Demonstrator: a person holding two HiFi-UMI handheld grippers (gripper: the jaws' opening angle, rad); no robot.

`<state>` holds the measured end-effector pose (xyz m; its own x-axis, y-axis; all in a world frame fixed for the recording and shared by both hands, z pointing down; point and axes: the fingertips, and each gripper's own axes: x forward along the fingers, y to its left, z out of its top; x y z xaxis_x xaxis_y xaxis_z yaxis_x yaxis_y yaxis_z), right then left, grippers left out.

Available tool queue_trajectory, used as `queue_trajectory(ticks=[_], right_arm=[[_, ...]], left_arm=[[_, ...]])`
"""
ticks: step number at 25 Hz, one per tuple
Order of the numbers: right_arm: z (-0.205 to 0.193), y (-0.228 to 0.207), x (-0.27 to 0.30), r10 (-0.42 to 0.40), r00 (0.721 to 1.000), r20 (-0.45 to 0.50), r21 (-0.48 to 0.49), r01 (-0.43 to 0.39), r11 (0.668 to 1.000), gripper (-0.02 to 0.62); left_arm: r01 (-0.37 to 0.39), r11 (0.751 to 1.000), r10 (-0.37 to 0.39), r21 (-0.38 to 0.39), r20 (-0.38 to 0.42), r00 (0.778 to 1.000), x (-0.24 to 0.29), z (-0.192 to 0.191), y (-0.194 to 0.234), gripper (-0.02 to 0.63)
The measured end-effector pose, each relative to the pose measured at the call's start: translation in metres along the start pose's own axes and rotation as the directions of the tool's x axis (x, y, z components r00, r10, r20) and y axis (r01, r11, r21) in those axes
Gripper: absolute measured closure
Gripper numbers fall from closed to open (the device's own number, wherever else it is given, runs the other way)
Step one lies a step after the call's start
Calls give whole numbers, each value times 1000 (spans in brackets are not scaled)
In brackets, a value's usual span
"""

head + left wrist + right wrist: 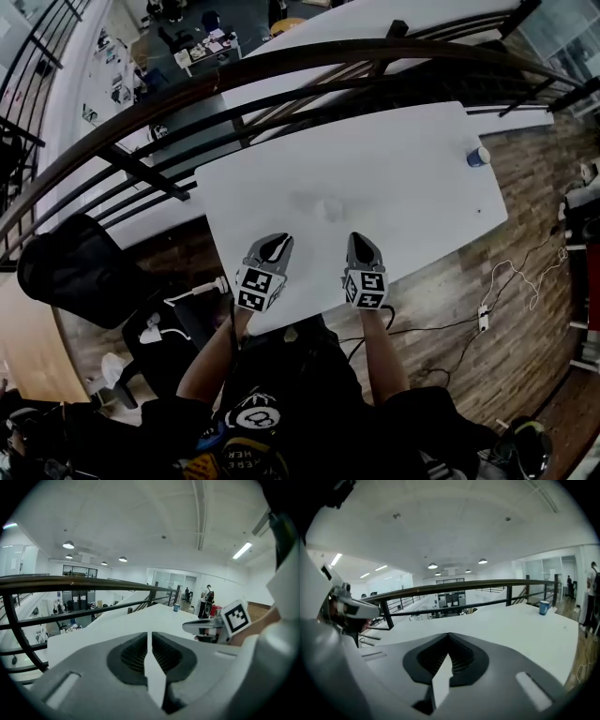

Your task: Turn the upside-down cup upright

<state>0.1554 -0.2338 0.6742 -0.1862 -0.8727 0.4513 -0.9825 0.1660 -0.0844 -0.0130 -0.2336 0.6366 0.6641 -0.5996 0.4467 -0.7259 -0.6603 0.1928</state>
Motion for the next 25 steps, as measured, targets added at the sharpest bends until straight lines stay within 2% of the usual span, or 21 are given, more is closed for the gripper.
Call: queue_trajectory(ticks=[2,6,11,15,20,25], right_arm=[[10,5,-37,-25,999,23,41,24,999,594],[24,12,-105,-82,994,76,104,74,992,594],[15,39,-164,-39,995,91,87,31,996,594],[22,42,-205,-22,990,137,86,10,996,594],[34,45,-246,-19,980,196,88,1,996,594],[36,53,-273,-51,980,191,89,34,995,594]], left_arm=[[3,1000,-3,19,21,1000,-13,5,-12,601],[19,999,-21,31,65,998,-42,15,-41,601],[-32,993,19,115,114,993,-89,25,-77,601],[-69,987,50,142,134,990,-124,24,-115,601],[-105,990,93,96,119,989,-158,2,-140,601],[-91,990,78,105,123,989,-178,5,-145,601]])
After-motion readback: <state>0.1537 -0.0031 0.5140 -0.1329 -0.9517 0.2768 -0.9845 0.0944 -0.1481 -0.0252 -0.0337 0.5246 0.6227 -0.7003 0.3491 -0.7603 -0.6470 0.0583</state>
